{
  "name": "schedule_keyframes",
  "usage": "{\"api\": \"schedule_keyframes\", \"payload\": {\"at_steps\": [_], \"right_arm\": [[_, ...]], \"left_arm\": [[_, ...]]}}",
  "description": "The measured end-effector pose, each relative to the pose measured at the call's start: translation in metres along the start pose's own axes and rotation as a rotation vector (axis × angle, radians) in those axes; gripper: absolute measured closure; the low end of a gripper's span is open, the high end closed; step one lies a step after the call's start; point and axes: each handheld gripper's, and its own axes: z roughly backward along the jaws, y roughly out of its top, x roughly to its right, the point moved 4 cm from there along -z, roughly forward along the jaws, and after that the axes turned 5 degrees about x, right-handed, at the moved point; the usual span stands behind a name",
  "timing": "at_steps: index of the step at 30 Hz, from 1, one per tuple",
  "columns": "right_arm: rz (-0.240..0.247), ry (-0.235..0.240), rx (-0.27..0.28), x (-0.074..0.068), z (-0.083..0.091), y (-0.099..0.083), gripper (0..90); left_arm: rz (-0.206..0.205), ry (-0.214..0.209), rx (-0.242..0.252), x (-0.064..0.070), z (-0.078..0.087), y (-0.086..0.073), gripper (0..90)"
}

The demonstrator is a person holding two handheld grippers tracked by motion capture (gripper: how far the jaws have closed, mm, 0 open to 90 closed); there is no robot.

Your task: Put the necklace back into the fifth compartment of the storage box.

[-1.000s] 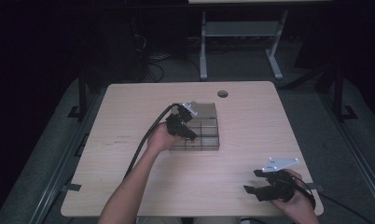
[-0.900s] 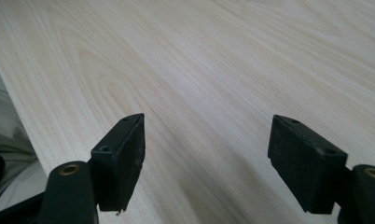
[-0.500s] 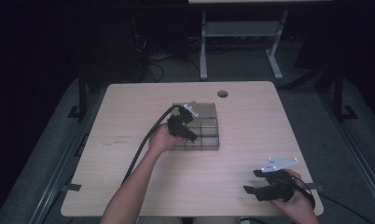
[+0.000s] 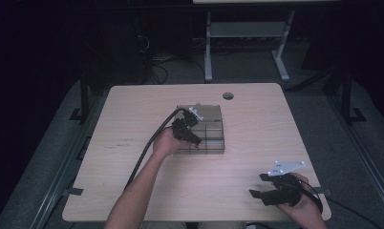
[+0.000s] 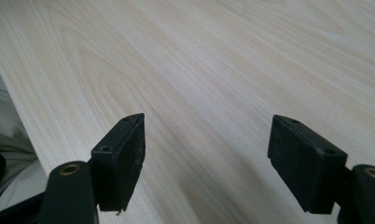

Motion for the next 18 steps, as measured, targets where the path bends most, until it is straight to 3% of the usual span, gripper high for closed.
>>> {"api": "schedule_keyframes", "payload": {"at_steps": [18], "right_arm": [[-0.008,0.001,0.002,-0.0003,-0.0007,0.0009,27.2]], "left_arm": [[0.015,0.003,-0.007,-0.0025,-0.0028,-0.0014,82.5]]}}
